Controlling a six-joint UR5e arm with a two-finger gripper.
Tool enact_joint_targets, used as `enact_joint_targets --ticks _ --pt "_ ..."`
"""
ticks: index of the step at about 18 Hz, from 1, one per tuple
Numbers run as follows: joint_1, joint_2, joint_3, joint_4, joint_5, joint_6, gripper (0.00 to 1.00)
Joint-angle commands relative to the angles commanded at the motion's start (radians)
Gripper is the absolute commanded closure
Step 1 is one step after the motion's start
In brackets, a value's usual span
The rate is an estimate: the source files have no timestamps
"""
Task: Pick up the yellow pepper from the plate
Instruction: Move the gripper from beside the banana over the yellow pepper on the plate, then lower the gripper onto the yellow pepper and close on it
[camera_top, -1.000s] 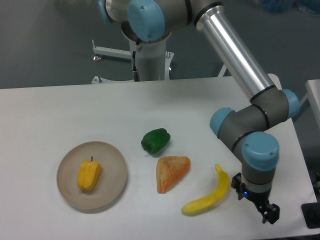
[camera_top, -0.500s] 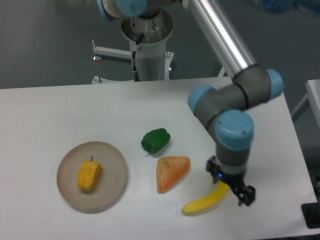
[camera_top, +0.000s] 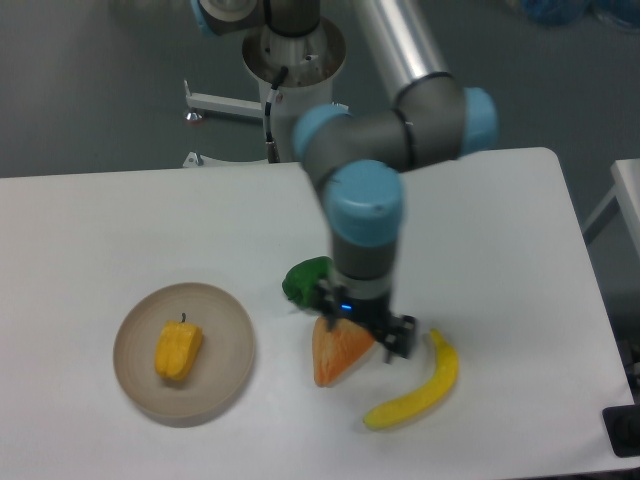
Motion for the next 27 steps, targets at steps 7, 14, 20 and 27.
enact_joint_targets --ticks 7,14,20,27 --pt "-0.114 -0.003 -0.049 0.003 -0.066 -0.164 0.00" --pt "-0.164 -0.021 -0.112 0.038 -0.094 -0.214 0.00" --pt "-0.190 -0.029 -0.158 0.083 -0.089 -0.215 0.00" --pt "-0.207 -0.051 -0.172 0.120 -0.091 -0.215 0.00"
